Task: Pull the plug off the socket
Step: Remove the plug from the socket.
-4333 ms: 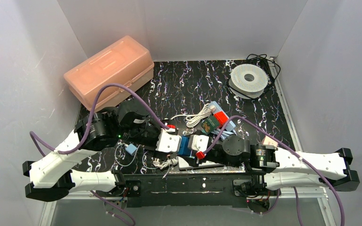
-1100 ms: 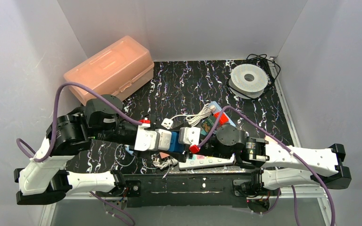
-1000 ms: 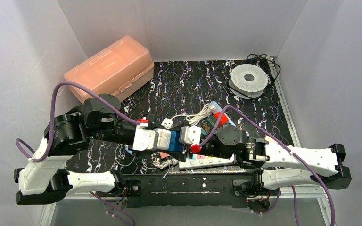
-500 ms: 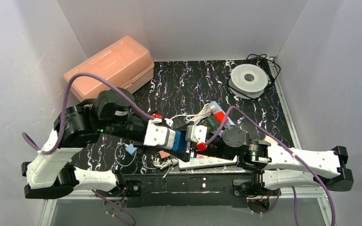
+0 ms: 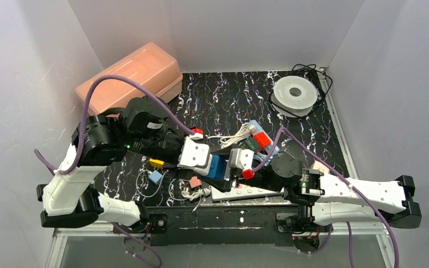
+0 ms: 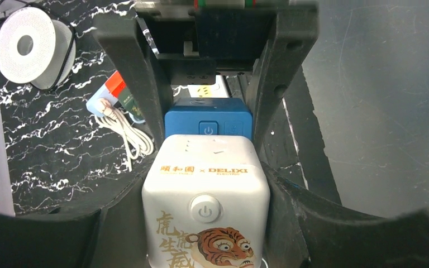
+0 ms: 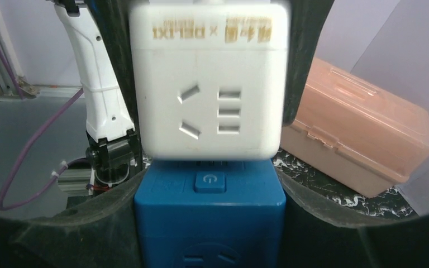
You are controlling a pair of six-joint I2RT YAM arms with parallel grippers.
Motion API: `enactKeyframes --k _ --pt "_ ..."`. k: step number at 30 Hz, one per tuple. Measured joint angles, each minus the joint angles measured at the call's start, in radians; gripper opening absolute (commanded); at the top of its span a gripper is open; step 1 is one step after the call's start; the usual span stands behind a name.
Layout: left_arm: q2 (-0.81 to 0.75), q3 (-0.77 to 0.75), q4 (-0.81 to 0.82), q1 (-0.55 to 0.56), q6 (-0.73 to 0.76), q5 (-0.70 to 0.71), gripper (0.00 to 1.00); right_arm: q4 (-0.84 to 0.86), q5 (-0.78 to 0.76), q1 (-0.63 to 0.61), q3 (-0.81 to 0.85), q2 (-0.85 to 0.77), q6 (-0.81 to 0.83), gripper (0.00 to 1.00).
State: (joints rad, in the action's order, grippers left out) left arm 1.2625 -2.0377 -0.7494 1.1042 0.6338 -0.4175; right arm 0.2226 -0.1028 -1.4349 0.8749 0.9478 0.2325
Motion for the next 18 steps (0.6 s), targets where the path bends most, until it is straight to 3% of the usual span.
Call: enactKeyframes --k 2,6,10,18 --pt "0.025 -0.050 -0.024 0.000 -0.012 -0.008 0.00 -0.027 -0.003 0.000 0.000 -0.006 0.002 0.01" --pt "0.016 -0.171 0.024 -0.002 -0.045 -0.058 0.00 -0.276 -0.022 -0.007 -0.017 0.055 0.031 0.01" --pt "-0.040 -0.167 0.032 -0.002 -0.067 -0.105 0.00 -0.455 -0.042 -0.032 -0.025 0.141 0.056 0.01" --pt "-0.077 -0.113 0.023 -0.002 -0.041 -0.067 0.00 -0.457 -0.134 -0.026 -0.062 0.023 0.055 0.01"
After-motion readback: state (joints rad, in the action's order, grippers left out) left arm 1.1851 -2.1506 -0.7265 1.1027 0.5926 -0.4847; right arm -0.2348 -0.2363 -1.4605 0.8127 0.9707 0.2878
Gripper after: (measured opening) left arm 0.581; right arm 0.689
